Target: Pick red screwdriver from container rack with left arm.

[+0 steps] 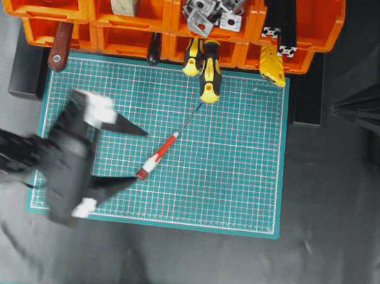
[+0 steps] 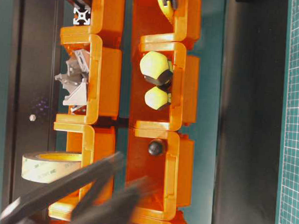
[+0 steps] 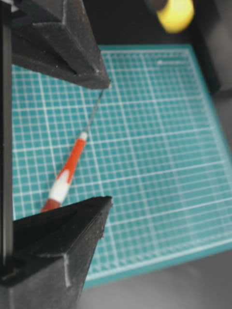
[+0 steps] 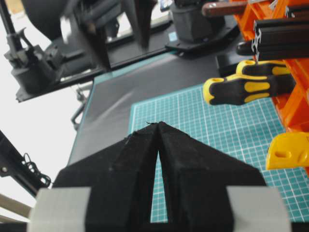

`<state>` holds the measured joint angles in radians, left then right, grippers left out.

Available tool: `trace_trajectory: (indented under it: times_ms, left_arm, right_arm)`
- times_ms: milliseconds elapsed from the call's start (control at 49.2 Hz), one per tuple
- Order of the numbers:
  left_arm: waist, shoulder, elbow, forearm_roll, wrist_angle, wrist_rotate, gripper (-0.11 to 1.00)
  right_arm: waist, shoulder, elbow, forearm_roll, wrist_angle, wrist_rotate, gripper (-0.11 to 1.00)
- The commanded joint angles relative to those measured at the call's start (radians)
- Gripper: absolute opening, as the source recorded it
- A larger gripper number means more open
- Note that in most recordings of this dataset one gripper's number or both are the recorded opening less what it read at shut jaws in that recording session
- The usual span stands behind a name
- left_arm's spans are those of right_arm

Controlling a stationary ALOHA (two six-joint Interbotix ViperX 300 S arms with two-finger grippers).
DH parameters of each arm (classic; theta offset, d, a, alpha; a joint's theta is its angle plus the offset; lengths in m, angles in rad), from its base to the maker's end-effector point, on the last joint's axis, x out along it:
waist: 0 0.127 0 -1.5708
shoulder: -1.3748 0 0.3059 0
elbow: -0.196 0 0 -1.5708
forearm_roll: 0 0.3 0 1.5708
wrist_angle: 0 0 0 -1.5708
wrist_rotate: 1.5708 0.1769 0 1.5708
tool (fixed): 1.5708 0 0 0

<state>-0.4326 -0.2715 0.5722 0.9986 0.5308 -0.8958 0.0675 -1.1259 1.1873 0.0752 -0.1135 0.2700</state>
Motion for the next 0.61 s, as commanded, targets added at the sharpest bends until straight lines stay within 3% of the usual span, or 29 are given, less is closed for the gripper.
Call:
trace_trajectory:
  times_ms: [0,183,345,589]
  left_arm:
    - [-0.006,-0.137,0.023,0.005,-0.009,-0.028,0.86]
    - [0.000,-0.311,0.101,0.005,-0.009,-0.051,0.86]
    - [0.006,-0.449,0.158,0.003,-0.008,-0.126,0.86]
    - [0.006,-0.650,0.268,0.005,-0.008,-0.207,0.86]
  right_arm:
    - [0.008,0.011,-0.031,0.000,0.002,0.000,0.00]
    - [0.009,0.011,-0.031,-0.018,0.003,-0.009,0.00]
    - [0.009,0.011,-0.031,-0.052,-0.003,-0.017,0.00]
    - [0.008,0.012,-0.028,-0.061,-0.032,-0.092,0.00]
